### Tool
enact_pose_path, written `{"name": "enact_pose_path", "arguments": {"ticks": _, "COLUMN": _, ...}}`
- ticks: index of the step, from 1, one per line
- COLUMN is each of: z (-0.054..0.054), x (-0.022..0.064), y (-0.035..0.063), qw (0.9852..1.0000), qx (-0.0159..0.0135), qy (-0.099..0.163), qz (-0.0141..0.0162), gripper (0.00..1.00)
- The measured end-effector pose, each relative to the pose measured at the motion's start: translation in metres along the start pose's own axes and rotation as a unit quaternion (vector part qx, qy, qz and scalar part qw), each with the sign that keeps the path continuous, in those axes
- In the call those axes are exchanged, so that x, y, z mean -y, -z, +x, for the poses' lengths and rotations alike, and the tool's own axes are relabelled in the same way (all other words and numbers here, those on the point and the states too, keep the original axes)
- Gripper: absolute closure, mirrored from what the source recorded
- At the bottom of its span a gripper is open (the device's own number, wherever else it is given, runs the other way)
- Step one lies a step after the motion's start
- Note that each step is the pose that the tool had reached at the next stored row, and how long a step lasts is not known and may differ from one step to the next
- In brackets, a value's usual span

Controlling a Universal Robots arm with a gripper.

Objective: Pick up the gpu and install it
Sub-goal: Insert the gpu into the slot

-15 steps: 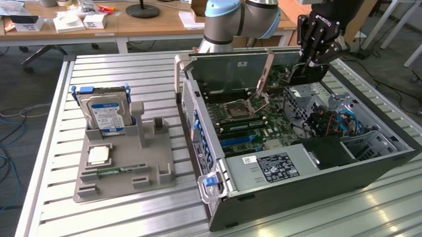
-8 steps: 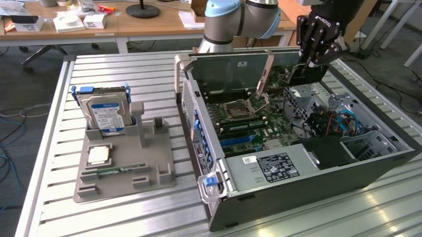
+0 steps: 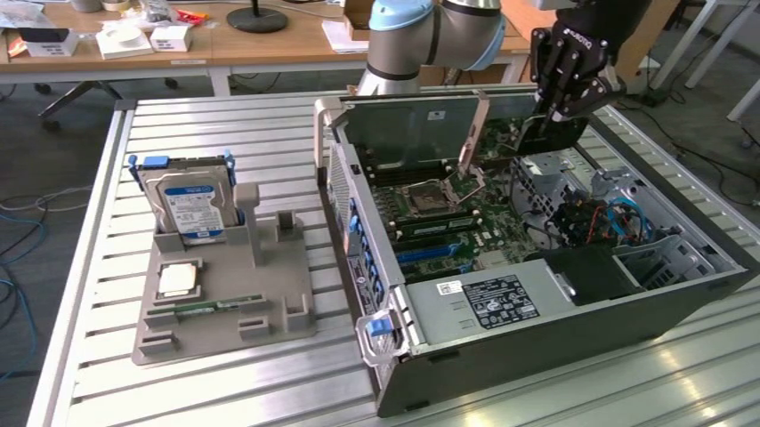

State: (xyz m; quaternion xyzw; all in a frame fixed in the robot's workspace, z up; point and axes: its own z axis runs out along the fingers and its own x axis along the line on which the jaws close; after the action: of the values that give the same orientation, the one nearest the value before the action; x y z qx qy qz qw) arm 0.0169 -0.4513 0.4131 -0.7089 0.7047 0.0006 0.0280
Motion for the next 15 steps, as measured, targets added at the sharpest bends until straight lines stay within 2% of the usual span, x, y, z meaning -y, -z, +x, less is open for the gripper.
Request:
{"name": "enact_pose_path", "arguments": {"ticks": 7, "z": 0.0, "x": -0.0143, "y": 0.0004, "qw": 1.0, "qx": -0.0001, "qy": -0.001, "qz": 0.0001, "gripper": 0.74}}
{"name": "enact_pose_path", "arguments": {"ticks": 15, "z": 0.0, "x": -0.0166, "y": 0.0004, "qw": 1.0, "qx": -0.0001, "qy": -0.002, "qz": 0.0001, "gripper": 0.74}}
